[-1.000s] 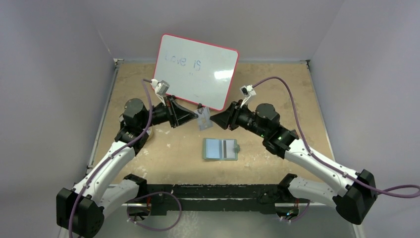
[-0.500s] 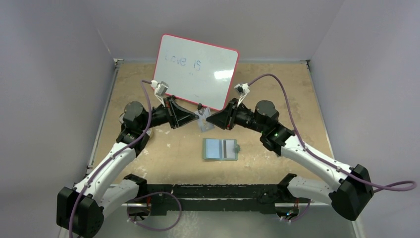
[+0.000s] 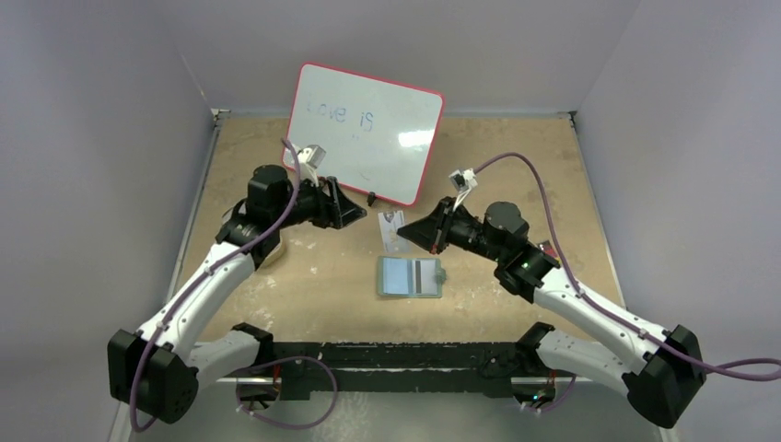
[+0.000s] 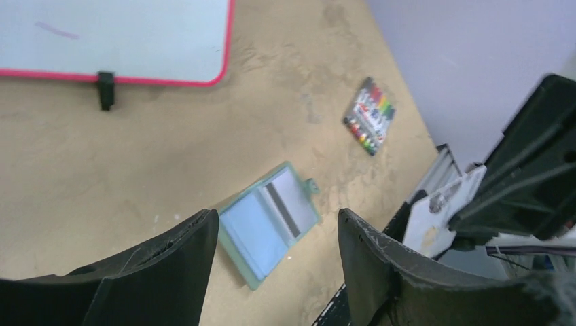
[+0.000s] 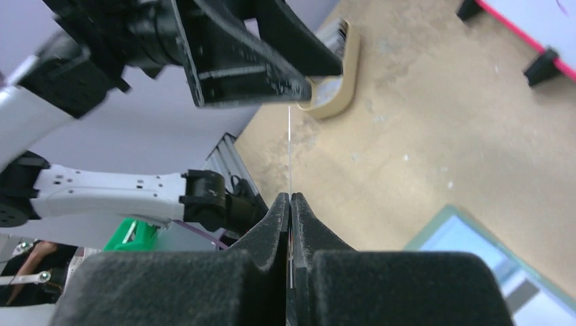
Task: Put the credit cards into the card holder
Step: Pick up the credit card from the storage box, then insert the credit card into the card holder.
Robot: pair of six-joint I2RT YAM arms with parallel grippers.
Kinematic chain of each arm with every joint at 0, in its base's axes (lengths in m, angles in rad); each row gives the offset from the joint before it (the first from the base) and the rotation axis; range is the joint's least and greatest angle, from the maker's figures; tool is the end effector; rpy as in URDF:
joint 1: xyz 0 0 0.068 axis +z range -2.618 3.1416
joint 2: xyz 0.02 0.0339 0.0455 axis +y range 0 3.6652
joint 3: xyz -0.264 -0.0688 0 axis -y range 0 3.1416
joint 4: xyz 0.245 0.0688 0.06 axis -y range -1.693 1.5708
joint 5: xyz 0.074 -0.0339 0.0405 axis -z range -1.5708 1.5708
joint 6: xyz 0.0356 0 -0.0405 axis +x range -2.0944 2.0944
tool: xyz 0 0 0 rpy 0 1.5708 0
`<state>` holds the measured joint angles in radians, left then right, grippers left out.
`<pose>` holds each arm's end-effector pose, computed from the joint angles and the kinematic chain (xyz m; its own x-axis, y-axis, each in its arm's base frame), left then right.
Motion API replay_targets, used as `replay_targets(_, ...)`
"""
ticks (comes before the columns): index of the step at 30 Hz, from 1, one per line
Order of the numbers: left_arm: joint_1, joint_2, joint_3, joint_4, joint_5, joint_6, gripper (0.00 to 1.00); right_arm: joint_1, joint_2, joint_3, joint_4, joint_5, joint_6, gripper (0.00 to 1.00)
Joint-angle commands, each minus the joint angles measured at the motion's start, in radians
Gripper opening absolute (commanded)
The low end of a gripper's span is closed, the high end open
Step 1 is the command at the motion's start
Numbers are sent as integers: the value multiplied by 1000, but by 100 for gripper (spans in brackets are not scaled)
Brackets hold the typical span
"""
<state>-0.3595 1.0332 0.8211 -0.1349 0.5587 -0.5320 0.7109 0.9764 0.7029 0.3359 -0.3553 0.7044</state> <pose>0.2133 -0.1003 0.3119 -0.6624 -0.2106 -0.7190 0.4977 0.5936 -0.6324 0.1673 0.1604 0.3305 -0.5305 0.3444 -0.7746 -0.6972 0.3424 0.6298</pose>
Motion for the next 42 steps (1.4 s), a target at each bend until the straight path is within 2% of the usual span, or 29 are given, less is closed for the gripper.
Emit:
replay_targets(1,2,107,88,-221,-152,64,65,-4,-31,-73,-50,87,47,0)
replay_targets(4,1,147,30,-170,-165,-12,67,-4,-23,-115,-74,134,64,0)
replay_targets(7,-9,165,-66,-7,-131,-121,68,-4,7,-151,-86,169,68,0)
replay_targets(9,-27,186,-100,23,-147,-150,65,-6,38,-161,-97,195,68,0)
replay_targets(12,-59,241,-133,46,-157,-169,51,-25,96,-177,-91,206,58,0)
replay_targets(15,-99,287,-176,100,-177,-195,46,-75,157,-214,-33,166,57,0)
replay_targets(20,-184,345,-251,245,-217,-265,43,-146,221,-274,59,80,63,0)
replay_targets(31,-281,484,-280,359,-254,-306,31,-183,275,-350,142,22,86,0)
replay_targets(35,-299,494,-285,362,-261,-311,23,-184,275,-377,160,11,103,0)
replay_targets(41,-315,492,-301,377,-278,-330,0,-185,289,-416,213,-18,142,0)
replay_targets(42,-315,492,-306,382,-279,-334,0,-185,295,-419,222,-20,145,0)
